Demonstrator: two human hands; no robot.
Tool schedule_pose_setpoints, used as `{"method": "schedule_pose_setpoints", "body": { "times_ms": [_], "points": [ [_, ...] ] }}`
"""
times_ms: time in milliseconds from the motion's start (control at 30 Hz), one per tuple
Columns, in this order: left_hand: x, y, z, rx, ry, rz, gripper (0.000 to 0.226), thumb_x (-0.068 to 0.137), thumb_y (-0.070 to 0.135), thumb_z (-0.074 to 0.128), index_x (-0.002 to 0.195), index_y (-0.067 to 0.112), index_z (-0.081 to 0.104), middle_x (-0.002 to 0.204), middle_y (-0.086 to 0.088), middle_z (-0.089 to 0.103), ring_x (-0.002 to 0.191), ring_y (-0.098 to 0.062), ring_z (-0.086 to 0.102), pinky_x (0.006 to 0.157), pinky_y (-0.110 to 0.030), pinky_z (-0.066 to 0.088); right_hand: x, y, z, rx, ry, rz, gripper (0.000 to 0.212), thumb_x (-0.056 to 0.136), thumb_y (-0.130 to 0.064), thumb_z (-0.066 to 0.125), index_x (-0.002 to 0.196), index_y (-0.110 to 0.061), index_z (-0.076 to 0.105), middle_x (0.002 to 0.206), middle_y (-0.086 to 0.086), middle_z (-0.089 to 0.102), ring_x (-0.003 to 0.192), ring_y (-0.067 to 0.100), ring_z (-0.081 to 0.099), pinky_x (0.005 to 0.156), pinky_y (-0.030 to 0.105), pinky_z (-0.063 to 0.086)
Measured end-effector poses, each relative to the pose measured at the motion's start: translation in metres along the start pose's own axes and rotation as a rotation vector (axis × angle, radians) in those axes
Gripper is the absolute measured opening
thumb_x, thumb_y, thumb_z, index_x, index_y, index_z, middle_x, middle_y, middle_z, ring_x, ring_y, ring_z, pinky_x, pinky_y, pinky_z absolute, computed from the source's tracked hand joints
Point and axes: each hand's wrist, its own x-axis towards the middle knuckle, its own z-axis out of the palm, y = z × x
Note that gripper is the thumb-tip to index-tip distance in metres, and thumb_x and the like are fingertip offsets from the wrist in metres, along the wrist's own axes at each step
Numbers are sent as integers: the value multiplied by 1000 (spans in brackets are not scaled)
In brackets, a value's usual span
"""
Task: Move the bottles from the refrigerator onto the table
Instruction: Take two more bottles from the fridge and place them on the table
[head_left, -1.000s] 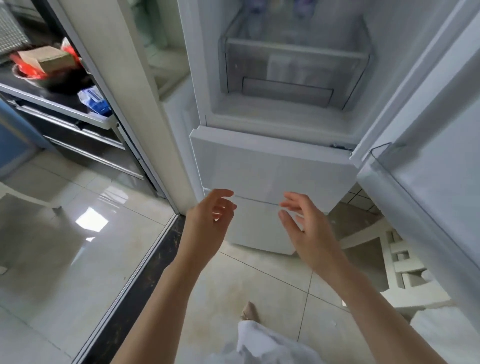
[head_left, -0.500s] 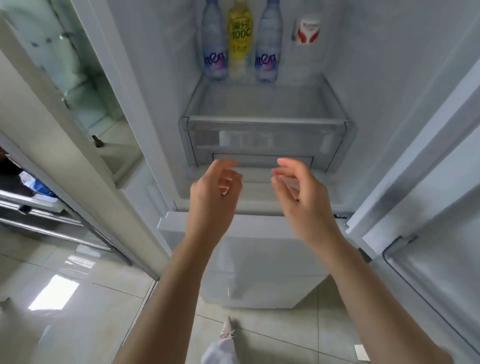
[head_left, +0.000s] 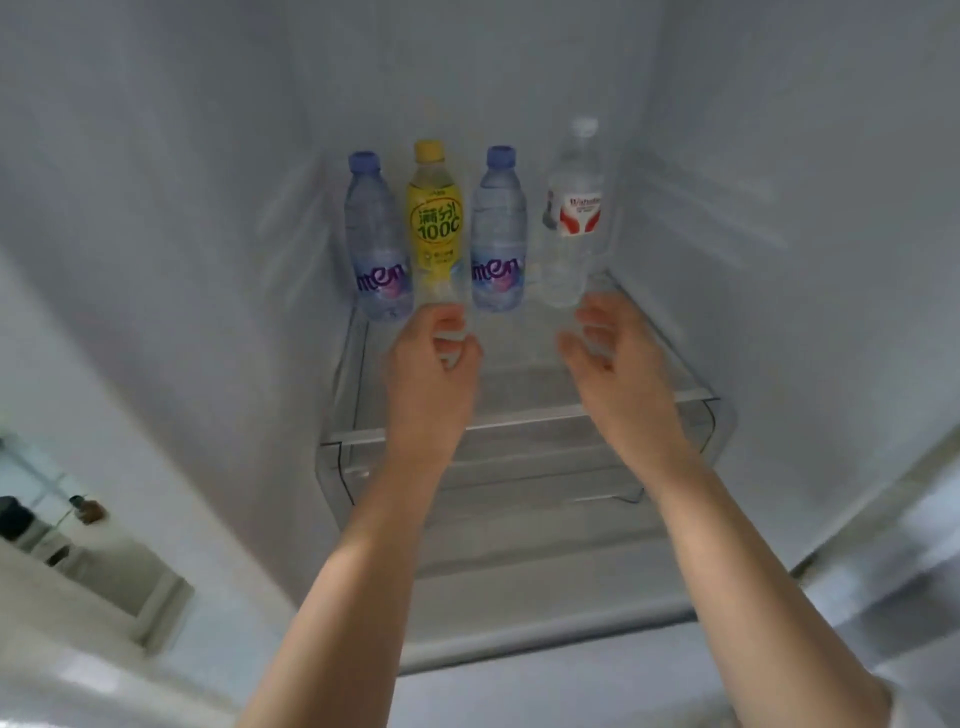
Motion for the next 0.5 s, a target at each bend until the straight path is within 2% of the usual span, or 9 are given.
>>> {"method": "schedule_pose_setpoints", "body": {
  "times_ms": [100,167,267,367,500],
  "points": [
    [29,-3,24,-20,-14,-27,31,88,8,62,118,10,58,112,-1,61,98,-19,62,87,-34,53,30,7,8,-8,48,24,43,88,-22,64,128,-15,48,118,1,57,109,19,56,96,37,48],
    [42,-5,40,-42,-12,-45,36,87,7,63,123,9,56,114,3,59,101,-16,59,89,-30,51,47,12,11,-19,60,36,45,88,-23,65,128,-15,47,116,0,55,107,20,55,95,36,47],
    [59,-8,62,-58,-24,-8,31,85,4,65,115,10,58,108,1,59,96,-12,56,88,-31,52,73,19,13,-39,86,30,48,88,-20,64,131,-11,45,121,4,55,108,19,53,96,32,45],
    [77,-14,80,9,-17,-5,28,82,5,66,106,15,55,108,-10,64,93,-18,60,83,-33,53,96,27,15,-43,107,29,52,87,-19,65,133,-8,43,127,9,53,112,20,52,101,36,44],
    [101,-19,102,14,8,-35,57,77,4,69,129,10,46,119,-11,60,105,-26,61,85,-39,54,127,41,23,-59,113,55,65,84,-22,69,137,-4,38,134,14,48,119,25,50,104,40,41]
  ]
}}
